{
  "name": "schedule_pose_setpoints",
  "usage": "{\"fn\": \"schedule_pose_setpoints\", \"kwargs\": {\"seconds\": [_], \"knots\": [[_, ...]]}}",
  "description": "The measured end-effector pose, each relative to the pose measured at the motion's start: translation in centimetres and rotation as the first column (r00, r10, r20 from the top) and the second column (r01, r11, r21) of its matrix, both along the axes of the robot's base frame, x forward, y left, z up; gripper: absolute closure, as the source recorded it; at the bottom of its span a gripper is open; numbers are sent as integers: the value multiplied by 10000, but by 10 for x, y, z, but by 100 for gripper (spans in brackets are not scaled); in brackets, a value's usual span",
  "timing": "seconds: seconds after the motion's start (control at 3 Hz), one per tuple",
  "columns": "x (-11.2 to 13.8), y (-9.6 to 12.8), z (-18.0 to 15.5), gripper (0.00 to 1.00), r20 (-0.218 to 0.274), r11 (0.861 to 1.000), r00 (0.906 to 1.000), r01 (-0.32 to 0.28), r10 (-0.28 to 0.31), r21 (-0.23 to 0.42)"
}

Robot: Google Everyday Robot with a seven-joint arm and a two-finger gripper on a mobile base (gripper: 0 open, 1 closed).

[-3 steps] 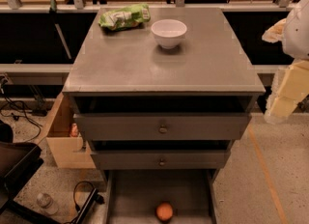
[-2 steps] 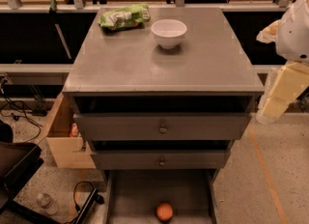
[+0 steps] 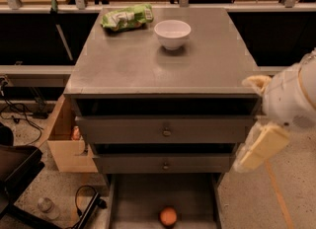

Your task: Pick orange from bottom drawer and place on counter

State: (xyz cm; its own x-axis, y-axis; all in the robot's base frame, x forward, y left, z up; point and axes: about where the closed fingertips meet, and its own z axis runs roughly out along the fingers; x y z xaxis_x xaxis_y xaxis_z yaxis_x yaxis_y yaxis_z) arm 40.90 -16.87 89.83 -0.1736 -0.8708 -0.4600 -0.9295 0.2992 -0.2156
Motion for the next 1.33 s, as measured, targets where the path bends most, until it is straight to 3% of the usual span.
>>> {"fn": "schedule_pose_setpoints", "kwargs": {"seconds": [0.33, 0.67, 1.0, 1.33], "knots": [[-14, 26, -70, 0, 46, 9920, 9991, -425, 423, 1186], [-20, 59, -147, 0, -221, 9748, 9983, -472, 533, 2181], [-9, 83, -203, 0, -162, 9643, 9993, -284, 338, 2635], [9, 78, -202, 0, 384, 9659, 9991, 90, -196, 2588]]}}
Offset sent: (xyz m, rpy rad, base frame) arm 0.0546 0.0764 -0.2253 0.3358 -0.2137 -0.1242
